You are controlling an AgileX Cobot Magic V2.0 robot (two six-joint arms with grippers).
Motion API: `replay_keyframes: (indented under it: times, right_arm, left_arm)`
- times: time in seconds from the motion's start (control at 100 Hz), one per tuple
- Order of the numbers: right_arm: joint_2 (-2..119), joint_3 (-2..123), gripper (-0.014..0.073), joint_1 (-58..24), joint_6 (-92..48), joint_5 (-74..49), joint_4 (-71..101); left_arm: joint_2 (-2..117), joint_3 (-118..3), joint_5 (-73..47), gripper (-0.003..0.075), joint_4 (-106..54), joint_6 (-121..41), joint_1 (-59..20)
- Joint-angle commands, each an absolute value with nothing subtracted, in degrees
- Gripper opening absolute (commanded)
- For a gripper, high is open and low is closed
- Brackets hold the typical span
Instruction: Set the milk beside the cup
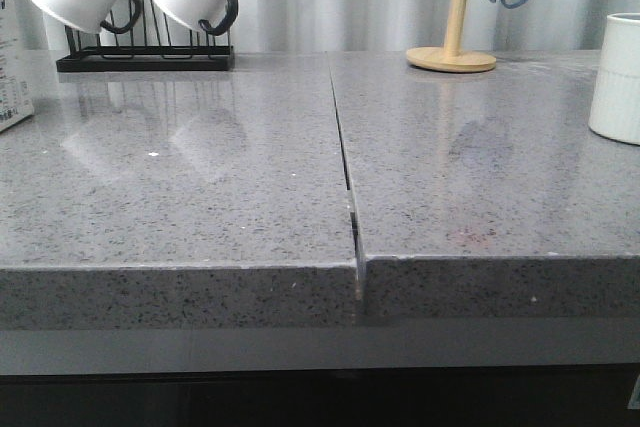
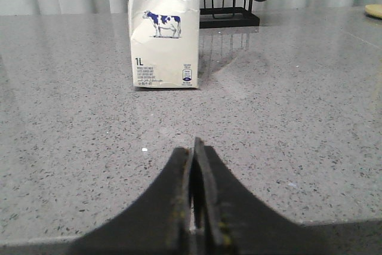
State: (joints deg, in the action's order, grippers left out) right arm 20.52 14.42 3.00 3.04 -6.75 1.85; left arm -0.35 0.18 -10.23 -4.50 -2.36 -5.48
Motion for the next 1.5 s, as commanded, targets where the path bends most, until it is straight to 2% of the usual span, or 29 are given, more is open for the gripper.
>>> replay_keyframes:
  times: [0.0,0.13,0.21,0.55,0.85,1.31,1.4,1.49]
  right_arm:
    - [25.19,16.65,0.0015,3.32,2.84,2.46,1.33]
    - [32.54,16.65,0.0244,3.32,2.84,8.01,1.33]
    - [37.59,16.65,0.0311,3.32,2.84,12.18,1.33]
    - [57.12,17.03,0.0309,8.17,2.89,32.25,2.21]
    - [71.42,23.72,0.0309,8.46,2.84,36.86,2.34]
    - [84.81,31.91,0.0307,8.93,2.84,41.1,3.45]
    - [87.04,33.93,0.0259,8.93,2.84,40.84,3.45]
    - [88.69,35.32,0.0136,8.93,2.84,40.78,3.45]
  left_arm:
    - [-2.14,2.52,-5.62,-0.002,-5.02,-1.9,-5.26]
    - [-2.14,2.52,-5.62,-0.0021,-5.02,-1.9,-5.26]
    - [-2.14,2.52,-5.62,-0.0021,-5.02,-1.9,-5.26]
    - [-2.14,2.52,-5.62,-0.002,-5.02,-1.9,-5.26]
    - [-2.14,2.52,-5.62,-0.0021,-5.02,-1.9,-5.26]
    - [-2.14,2.52,-5.62,-0.002,-5.02,-1.9,-5.26]
    - [-2.14,2.52,-5.62,-0.0021,-5.02,-1.9,-5.26]
    - [-2.14,2.52,-5.62,-0.0021,-5.02,-1.9,-5.26]
